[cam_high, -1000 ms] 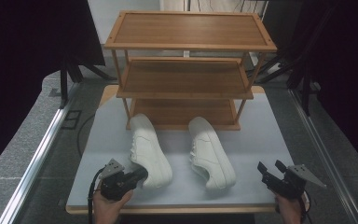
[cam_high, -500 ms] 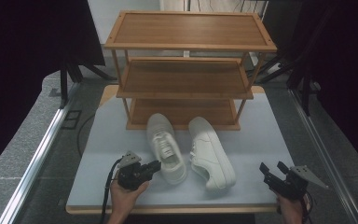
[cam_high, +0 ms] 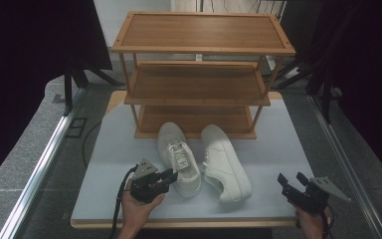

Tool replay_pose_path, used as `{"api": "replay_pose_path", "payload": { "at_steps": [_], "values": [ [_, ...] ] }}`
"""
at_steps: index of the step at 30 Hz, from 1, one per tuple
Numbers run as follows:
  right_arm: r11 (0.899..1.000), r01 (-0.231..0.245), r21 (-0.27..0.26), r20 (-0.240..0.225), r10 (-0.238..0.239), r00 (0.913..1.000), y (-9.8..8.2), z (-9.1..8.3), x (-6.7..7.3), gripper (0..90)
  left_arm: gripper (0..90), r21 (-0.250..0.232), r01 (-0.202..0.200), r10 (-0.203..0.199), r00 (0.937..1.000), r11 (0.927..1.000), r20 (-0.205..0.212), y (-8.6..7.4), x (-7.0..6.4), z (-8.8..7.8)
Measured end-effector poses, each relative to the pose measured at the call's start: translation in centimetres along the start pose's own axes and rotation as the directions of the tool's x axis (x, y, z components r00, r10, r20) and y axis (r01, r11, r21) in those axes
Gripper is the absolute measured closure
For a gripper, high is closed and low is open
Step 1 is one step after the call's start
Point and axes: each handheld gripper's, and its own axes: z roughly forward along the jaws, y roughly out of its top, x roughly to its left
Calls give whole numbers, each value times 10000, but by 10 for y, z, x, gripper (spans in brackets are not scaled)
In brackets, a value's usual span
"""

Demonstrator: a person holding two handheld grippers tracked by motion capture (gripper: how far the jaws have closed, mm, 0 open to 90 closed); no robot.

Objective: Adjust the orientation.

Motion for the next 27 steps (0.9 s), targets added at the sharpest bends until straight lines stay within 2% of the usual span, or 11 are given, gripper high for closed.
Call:
{"api": "replay_pose_path", "payload": {
  "at_steps": [3, 6, 7, 8, 9, 12, 17, 23, 27],
  "values": [
    [10000, 31, 68, 11, -31, 10000, -1, 1, 1, 264, 721, 165, -77, 75, 9999, 9998, 127, 4, -2, 7],
    [9999, 2, 130, 70, -3, 10000, -1, 2, 1, 265, 737, 340, -248, 252, 9996, 9991, -98, 8, -3, 17],
    [9999, 14, 149, 90, -15, 10000, -1, 2, 1, 265, 745, 616, -284, 302, 9992, 9977, -275, 9, -1, 25],
    [9999, 14, 149, 90, -15, 10000, -1, 2, 1, 265, 758, 616, -284, 302, 9992, 9977, -275, 9, -1, 25],
    [9998, 6, 175, 131, -9, 9999, -2, 3, 1, 265, 776, 874, -296, 326, 9990, 9957, -321, 7, -1, 31],
    [9998, -26, 222, 162, 23, 9999, -2, 2, 0, 267, 857, 985, -334, 385, 9980, 9946, -506, 4, -2, 38],
    [9995, -66, 294, 227, 59, 9997, -3, 2, 0, 268, 900, 1088, -392, 457, 9973, 9933, -582, 3, -1, 39],
    [9994, -53, 337, 288, 43, 9996, -3, 2, 0, 269, 900, 1271, -399, 453, 9982, 9911, -398, 3, 4, 35],
    [9992, -115, 387, 369, 101, 9993, -4, 1, -2, 270, 900, 1655, -671, 753, 9962, 9839, -437, 4, 7, 29]
  ]
}}
